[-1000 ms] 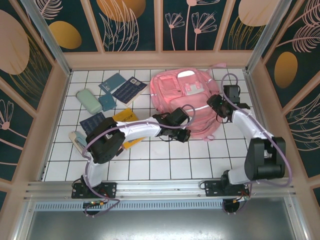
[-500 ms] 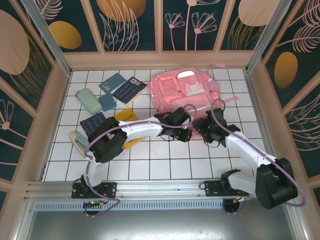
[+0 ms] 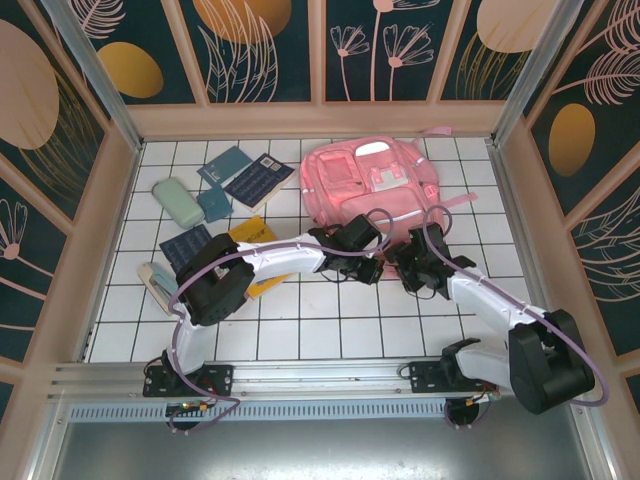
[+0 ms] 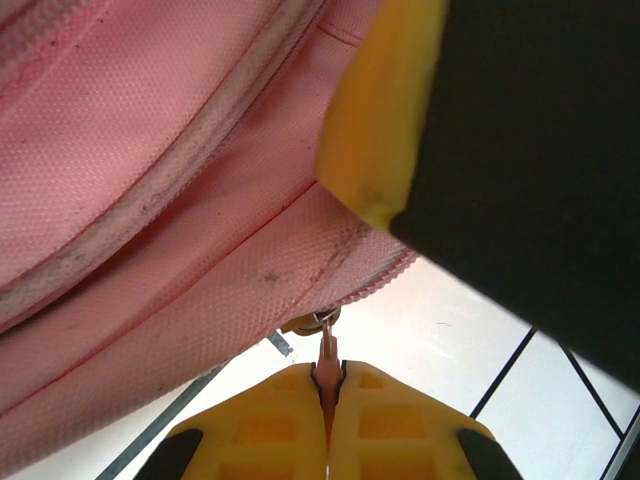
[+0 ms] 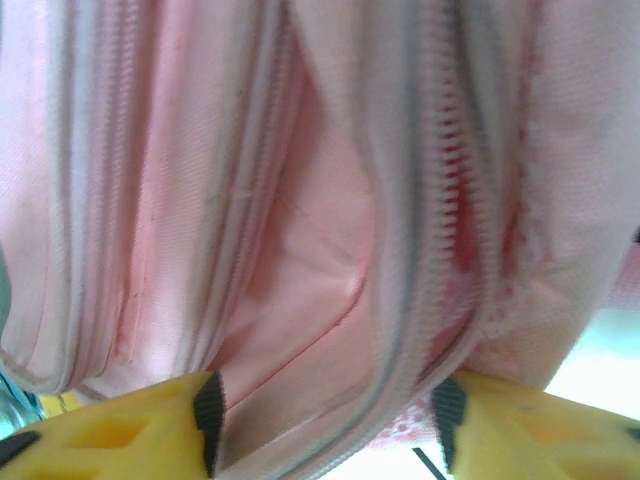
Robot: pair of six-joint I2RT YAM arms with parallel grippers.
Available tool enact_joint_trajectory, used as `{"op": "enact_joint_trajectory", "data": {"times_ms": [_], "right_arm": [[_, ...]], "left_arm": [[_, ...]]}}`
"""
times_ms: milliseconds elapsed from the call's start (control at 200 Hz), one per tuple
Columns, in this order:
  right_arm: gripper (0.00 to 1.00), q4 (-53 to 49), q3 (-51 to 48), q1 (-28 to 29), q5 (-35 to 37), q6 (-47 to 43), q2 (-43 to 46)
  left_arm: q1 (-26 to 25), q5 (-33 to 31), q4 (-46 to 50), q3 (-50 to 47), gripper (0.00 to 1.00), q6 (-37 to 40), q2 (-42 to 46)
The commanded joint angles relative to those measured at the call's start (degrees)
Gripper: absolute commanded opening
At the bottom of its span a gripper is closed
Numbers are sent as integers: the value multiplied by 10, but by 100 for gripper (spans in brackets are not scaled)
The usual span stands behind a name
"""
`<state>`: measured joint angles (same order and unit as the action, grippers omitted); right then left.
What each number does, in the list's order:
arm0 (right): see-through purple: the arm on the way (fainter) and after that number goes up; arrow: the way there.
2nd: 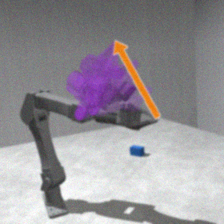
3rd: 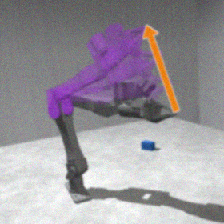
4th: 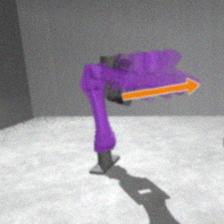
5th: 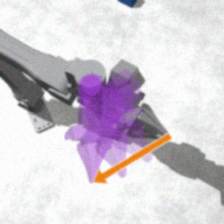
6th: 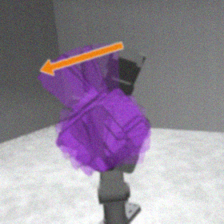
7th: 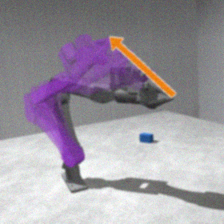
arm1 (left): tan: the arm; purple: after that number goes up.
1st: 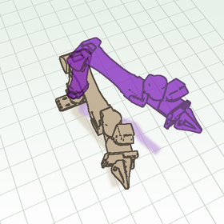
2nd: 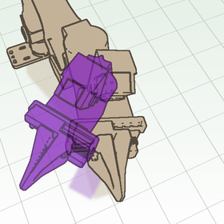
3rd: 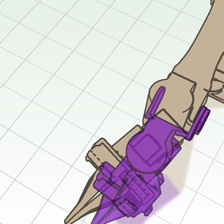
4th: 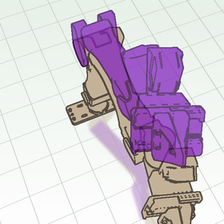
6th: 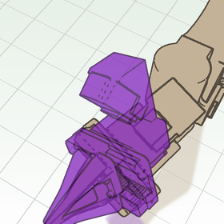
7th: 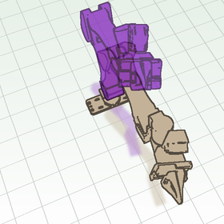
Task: Pack the student bag
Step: Open the student bag at the top-center of the table.
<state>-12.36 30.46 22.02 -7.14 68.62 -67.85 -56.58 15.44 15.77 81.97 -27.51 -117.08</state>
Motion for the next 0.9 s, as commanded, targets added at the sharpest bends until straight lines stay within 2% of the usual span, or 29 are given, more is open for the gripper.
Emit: {"op": "enact_joint_trajectory", "data": {"times_ms": [0,45,145,325,555,750,896], "right_arm": [[41,28,-18,4,-16,19,-32],[26,22,-9,-1,-9,13,-45],[0,3,16,-14,9,-16,-60],[0,-33,25,-56,30,-63,-33],[0,-55,11,-106,24,-109,9],[0,-78,12,-122,25,-142,30],[0,-91,11,-137,18,-161,45]], "left_arm": [[-2,-2,6,11,0,4,-7],[-2,-6,12,11,0,6,-7],[-2,-31,36,12,0,9,-7],[8,-103,94,-8,0,28,8],[75,-164,137,-27,0,33,24],[126,-231,177,33,0,46,-12],[161,-250,184,86,0,43,-47]]}}
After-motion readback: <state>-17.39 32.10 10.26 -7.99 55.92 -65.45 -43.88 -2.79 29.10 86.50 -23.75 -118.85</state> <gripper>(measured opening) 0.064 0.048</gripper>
